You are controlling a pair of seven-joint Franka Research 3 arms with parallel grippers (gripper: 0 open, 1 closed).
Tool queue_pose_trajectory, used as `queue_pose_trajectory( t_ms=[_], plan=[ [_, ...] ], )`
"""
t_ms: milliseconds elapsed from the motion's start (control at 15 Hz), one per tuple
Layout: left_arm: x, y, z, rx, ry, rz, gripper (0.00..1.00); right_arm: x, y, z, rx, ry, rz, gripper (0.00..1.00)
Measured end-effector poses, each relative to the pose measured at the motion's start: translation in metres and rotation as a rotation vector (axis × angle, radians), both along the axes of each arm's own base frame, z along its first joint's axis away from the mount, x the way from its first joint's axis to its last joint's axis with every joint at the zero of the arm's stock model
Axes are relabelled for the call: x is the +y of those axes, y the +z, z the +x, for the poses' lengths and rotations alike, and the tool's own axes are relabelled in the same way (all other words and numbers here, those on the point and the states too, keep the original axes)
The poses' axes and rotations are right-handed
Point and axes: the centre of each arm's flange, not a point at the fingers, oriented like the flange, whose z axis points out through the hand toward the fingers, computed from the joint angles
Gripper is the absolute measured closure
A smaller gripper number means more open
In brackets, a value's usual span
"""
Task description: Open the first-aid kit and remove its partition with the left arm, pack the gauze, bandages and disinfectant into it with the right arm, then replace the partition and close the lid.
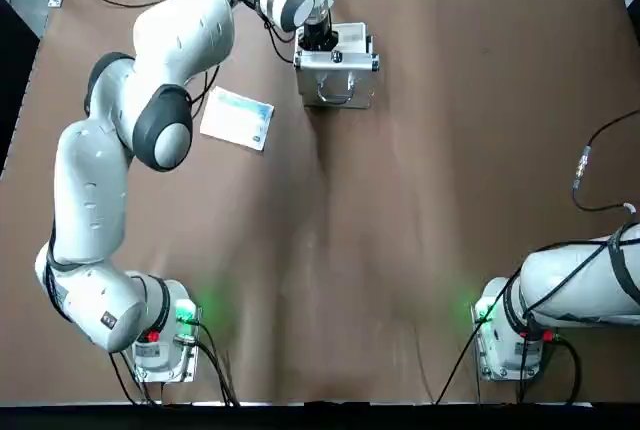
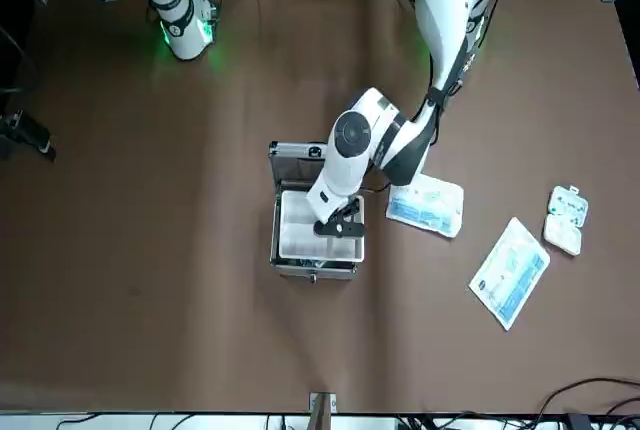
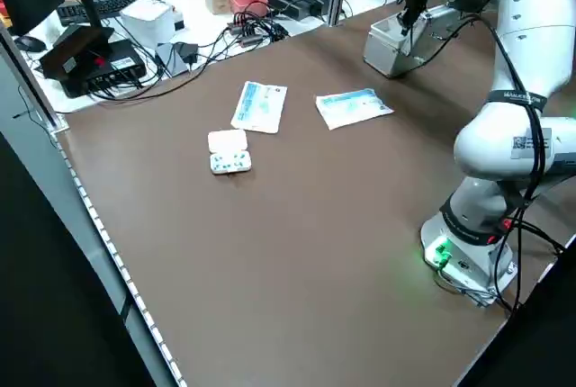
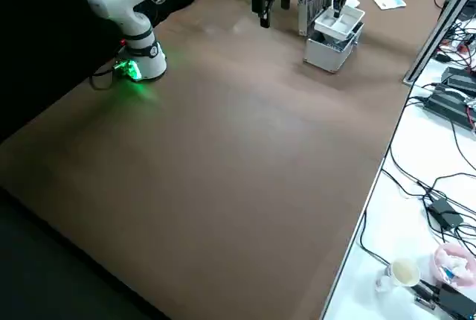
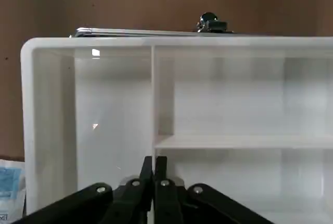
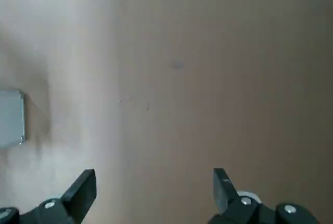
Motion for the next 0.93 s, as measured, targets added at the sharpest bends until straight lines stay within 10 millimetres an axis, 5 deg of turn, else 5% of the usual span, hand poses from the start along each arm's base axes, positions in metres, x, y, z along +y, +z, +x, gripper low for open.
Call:
queue_pose_trajectory(
  t_ms=[933],
  plan=[
    [-0.016, 0.007, -0.005, -0.081, -0.1, -0.009, 0.96, -0.006, -0.002, 0.003, -0.011, -0.01, -0.001, 0.01]
  ],
)
